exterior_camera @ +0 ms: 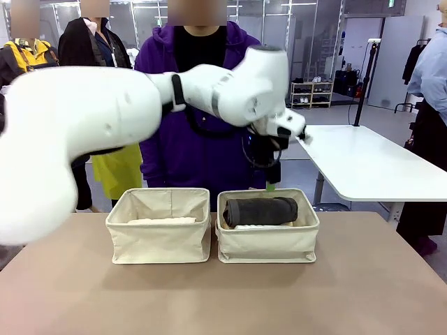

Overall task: Divide the towels into two baskets.
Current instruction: Pick up one hotel-folded towel from the bottom of the table and place it in the Fabric basket indicated by the person.

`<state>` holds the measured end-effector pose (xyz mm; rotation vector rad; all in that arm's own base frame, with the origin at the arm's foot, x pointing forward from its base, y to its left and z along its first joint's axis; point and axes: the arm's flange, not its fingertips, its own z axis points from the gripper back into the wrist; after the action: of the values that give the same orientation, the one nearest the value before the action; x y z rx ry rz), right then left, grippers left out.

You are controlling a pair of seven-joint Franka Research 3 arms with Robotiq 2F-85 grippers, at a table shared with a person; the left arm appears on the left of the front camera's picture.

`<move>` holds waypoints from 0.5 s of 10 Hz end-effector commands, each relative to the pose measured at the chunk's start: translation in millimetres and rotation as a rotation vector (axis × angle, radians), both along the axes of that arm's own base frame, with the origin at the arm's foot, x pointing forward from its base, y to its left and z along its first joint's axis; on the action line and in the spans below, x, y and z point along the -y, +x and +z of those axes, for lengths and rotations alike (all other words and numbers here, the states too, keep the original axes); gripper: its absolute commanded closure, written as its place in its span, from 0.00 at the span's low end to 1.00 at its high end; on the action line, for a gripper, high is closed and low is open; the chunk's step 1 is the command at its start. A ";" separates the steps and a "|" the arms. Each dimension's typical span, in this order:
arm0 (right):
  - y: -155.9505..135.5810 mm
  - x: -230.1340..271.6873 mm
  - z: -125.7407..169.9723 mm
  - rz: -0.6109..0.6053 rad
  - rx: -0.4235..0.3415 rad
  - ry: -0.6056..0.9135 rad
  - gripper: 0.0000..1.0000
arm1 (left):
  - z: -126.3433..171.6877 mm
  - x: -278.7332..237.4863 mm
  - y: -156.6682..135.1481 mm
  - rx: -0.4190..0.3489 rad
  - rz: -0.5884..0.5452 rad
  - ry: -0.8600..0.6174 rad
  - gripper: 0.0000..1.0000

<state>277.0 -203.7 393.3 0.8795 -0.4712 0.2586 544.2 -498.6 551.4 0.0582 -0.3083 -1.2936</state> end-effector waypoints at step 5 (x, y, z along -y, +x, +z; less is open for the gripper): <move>-1.6 -1.0 3.1 -0.010 0.001 0.019 0.00 | 24.0 -222.7 -136.6 -0.313 0.215 -0.456 0.00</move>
<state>276.7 -203.9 393.4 0.8805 -0.4717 0.2578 460.2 -335.4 603.7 -0.3980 -0.2548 -1.0000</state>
